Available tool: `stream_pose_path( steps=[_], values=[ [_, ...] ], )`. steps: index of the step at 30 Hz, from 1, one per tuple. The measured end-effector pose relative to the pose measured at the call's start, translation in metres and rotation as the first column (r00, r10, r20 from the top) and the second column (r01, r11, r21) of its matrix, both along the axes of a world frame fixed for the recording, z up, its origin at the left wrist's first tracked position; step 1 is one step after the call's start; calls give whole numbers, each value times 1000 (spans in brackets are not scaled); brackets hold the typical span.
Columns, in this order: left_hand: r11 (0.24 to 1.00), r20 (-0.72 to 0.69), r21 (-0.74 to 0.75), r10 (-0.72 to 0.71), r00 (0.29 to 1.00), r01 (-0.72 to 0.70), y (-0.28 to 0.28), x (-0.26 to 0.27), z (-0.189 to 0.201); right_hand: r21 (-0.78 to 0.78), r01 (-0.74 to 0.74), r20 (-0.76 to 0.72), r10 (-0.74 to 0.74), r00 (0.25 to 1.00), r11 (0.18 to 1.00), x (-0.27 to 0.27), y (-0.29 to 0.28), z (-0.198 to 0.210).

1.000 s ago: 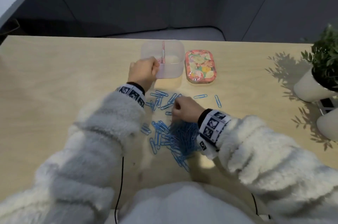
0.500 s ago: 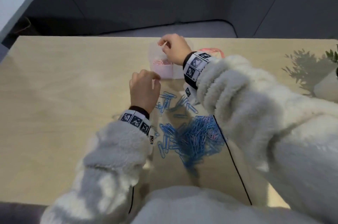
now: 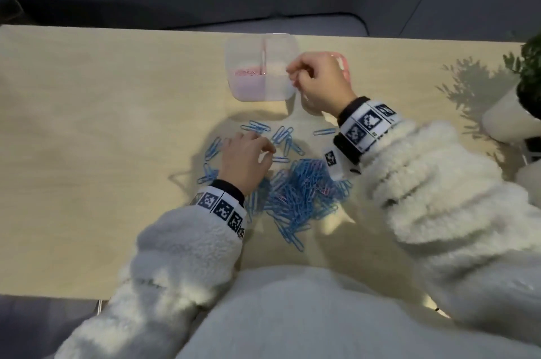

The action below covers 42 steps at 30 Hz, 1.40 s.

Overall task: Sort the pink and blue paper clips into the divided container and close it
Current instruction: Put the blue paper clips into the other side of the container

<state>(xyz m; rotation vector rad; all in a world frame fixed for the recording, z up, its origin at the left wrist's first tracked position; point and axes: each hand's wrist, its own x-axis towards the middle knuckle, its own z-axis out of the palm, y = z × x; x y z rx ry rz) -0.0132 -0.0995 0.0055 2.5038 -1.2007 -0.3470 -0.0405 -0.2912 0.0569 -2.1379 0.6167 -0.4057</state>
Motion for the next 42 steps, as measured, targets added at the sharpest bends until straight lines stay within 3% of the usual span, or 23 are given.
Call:
stream_pose_path(
  steps=[3, 7, 11, 16, 20, 24, 26, 28, 31, 33, 36, 40, 42],
  values=[
    [992, -30, 54, -113, 993, 114, -8, -21, -7, 19, -44, -231, 47, 972, 999, -64, -3, -25],
    [968, -36, 137, -208, 977, 211, -14, -37, -17, -16, -66, -361, 56, 931, 998, -116, 8, -55],
    [957, -70, 171, -224, 972, 233, -9, -34, -22, -109, -268, -464, 190, 865, 957, -133, 33, -73],
    [962, -30, 183, -202, 979, 204, 1, -17, -20, -214, -194, -409, 92, 908, 957, -140, 30, -77],
    [955, 61, 92, -289, 955, 283, -7, -28, -19, -138, -42, -309, -3, 951, 990, -156, 16, -74],
    [906, 96, 153, -411, 907, 394, -20, -44, -25, -53, 68, -339, -82, 937, 996, -173, 3, -67],
    [918, 116, 159, -382, 917, 363, -23, -44, -28, -57, 44, -417, -64, 906, 997, -180, -1, -66],
    [925, 132, 162, -366, 921, 344, -24, -43, -28, -169, 1, -486, -85, 870, 986, -181, 0, -65],
    [926, 157, 186, -358, 920, 328, -27, -44, -26, -262, -2, -447, -119, 887, 965, -161, 5, -60],
    [943, 167, 196, -301, 939, 268, -34, -47, -24, -225, 28, -419, -123, 900, 974, -137, 10, -61],
    [963, 134, 196, -211, 968, 183, -43, -51, -22, -138, 63, -499, -124, 858, 988, -108, 13, -68],
    [970, 78, 178, -179, 981, 163, -47, -48, -22, -44, 21, -565, -42, 824, 999, -96, 14, -71],
    [975, 19, 149, -169, 985, 165, -44, -44, -22, -53, 26, -536, -50, 843, 998, -101, 8, -71]
  ],
)
